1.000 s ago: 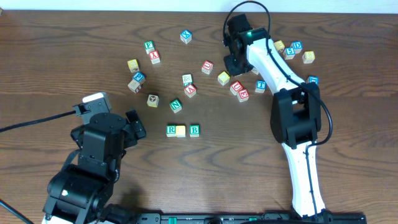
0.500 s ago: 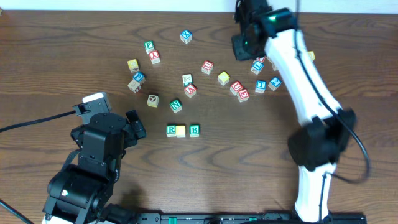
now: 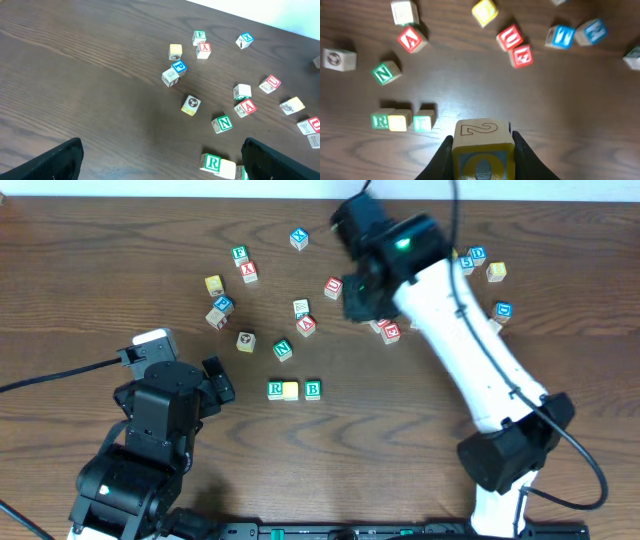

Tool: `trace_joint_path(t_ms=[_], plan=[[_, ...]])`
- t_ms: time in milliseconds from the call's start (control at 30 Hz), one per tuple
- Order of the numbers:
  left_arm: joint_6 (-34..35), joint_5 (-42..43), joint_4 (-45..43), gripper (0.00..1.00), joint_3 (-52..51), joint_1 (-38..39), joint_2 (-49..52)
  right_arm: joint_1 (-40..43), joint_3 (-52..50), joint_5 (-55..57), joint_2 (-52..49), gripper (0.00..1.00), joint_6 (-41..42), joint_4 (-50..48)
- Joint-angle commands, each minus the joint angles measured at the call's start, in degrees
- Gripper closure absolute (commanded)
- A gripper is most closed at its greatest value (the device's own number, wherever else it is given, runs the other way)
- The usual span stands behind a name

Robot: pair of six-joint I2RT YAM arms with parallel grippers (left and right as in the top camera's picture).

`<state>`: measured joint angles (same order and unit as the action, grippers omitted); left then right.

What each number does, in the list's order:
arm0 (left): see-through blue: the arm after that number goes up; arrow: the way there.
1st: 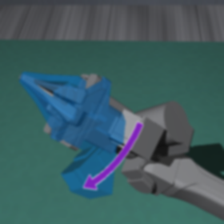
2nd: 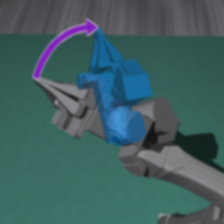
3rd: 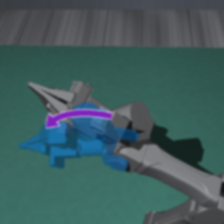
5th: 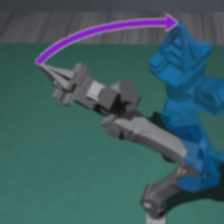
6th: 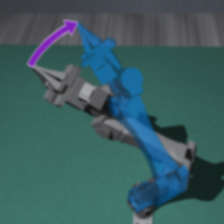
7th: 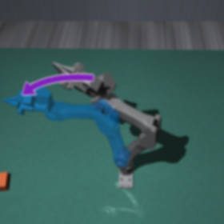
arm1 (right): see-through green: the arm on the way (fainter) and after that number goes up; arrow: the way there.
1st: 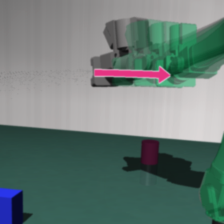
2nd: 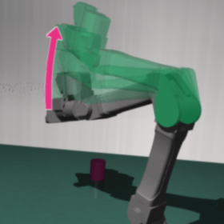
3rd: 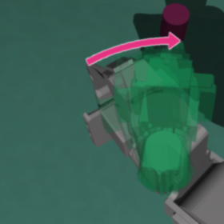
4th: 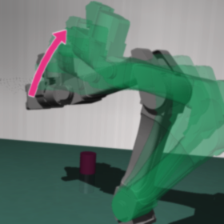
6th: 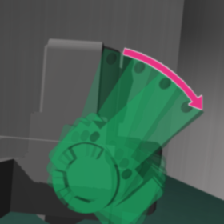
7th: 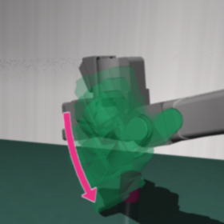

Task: Spell out ROBOT
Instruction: 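Lift the yellow O block and carry it toward the ROB row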

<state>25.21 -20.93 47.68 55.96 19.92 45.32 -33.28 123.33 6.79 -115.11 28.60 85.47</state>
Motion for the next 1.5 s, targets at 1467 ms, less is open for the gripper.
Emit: trace_joint_path(t_ms=[1467], plan=[[-0.79, -0.79, 0.07, 0.01, 1.31, -0.28, -0.02, -13.7, -43.23, 0.13, -0.81, 0.99, 4.72, -39.69]])
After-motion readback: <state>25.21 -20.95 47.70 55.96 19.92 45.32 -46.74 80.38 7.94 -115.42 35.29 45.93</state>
